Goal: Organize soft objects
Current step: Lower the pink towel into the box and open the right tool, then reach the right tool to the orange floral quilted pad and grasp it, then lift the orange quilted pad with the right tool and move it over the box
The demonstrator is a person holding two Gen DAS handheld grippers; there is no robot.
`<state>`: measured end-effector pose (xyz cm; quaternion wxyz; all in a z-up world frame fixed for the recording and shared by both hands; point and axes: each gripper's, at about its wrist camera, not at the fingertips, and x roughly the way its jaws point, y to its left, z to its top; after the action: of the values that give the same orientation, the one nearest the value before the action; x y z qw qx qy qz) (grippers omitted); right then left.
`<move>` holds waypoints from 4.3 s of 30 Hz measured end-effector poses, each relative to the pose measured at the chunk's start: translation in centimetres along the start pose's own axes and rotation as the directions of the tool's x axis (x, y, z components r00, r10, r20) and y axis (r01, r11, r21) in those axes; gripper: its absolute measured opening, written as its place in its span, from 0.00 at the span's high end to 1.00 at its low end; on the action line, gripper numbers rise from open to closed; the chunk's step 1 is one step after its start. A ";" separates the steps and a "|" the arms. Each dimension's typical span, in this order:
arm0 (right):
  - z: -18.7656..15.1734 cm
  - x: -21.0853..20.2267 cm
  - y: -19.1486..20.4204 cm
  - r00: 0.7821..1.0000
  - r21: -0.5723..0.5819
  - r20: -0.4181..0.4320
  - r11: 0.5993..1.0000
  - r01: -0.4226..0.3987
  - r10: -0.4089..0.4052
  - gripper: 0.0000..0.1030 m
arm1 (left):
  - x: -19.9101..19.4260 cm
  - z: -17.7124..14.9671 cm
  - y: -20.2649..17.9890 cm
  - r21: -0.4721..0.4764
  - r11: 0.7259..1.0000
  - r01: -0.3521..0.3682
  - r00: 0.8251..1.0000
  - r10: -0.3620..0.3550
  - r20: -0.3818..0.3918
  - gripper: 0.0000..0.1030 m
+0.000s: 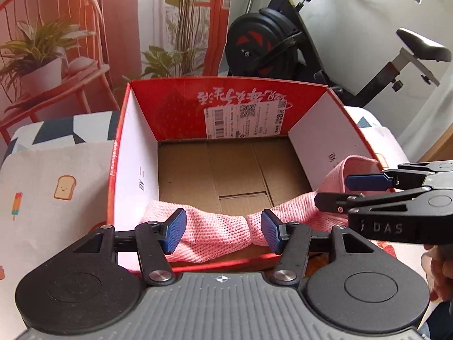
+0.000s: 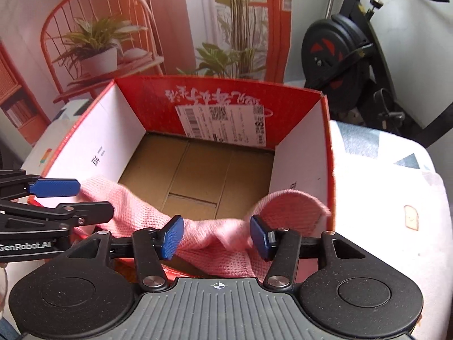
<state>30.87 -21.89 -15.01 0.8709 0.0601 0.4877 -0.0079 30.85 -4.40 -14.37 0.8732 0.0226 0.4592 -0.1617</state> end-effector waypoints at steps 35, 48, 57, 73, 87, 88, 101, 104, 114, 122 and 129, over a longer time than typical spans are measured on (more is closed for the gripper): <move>-19.9 -4.7 3.9 0.981 0.041 0.178 0.995 -0.089 0.080 0.52 | -3.5 -15.4 1.3 -0.197 0.980 0.018 0.998 -0.007 0.058 0.40; -20.9 -4.1 3.0 0.979 0.117 0.185 0.987 -0.114 0.091 0.53 | -2.6 -16.7 1.1 -0.143 0.990 -0.009 0.997 0.020 0.076 0.62; -20.8 -4.3 2.1 0.975 0.182 0.212 0.977 -0.109 0.069 0.47 | -2.5 -17.3 1.3 -0.164 0.986 -0.004 0.998 0.015 0.062 0.65; -20.4 -5.2 3.7 0.962 0.136 0.239 0.977 -0.165 0.129 0.50 | -2.2 -17.5 1.2 -0.164 0.986 -0.005 0.998 0.015 0.058 0.65; -20.7 -5.3 4.2 0.962 0.089 0.248 0.985 -0.145 0.119 0.85 | -3.4 -17.6 0.5 -0.122 0.992 -0.024 0.994 0.037 0.102 0.78; -20.6 -5.4 4.3 0.961 0.085 0.252 0.986 -0.143 0.118 0.85 | -3.6 -17.6 0.4 -0.116 0.993 -0.027 0.993 0.039 0.108 0.80; -20.2 -7.7 4.9 0.938 0.041 0.322 0.988 -0.146 0.125 0.87 | -5.5 -17.3 -0.4 -0.103 0.994 -0.025 0.982 0.044 0.184 0.85; -20.2 -8.3 4.9 0.932 0.039 0.342 0.989 -0.144 0.122 0.87 | -6.3 -17.4 -0.6 -0.090 0.996 -0.023 0.976 0.041 0.213 0.85; -20.2 -8.5 4.9 0.926 0.037 0.360 0.989 -0.141 0.119 0.87 | -6.3 -17.6 -0.4 -0.098 0.995 -0.012 0.973 0.034 0.228 0.86; -19.8 -9.5 5.1 0.911 0.013 0.395 0.991 -0.132 0.116 0.87 | -7.4 -17.4 -0.2 -0.096 0.995 -0.001 0.961 0.028 0.275 0.86; -14.9 -12.6 4.8 0.868 -0.069 0.478 0.991 -0.114 0.133 0.88 | -10.2 -13.1 -0.8 -0.059 0.998 -0.013 0.912 0.036 0.408 0.86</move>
<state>11.95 -16.02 -11.58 0.9644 0.0704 0.2512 0.0425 14.85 -0.01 -13.56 0.9521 -0.0298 0.2707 -0.1392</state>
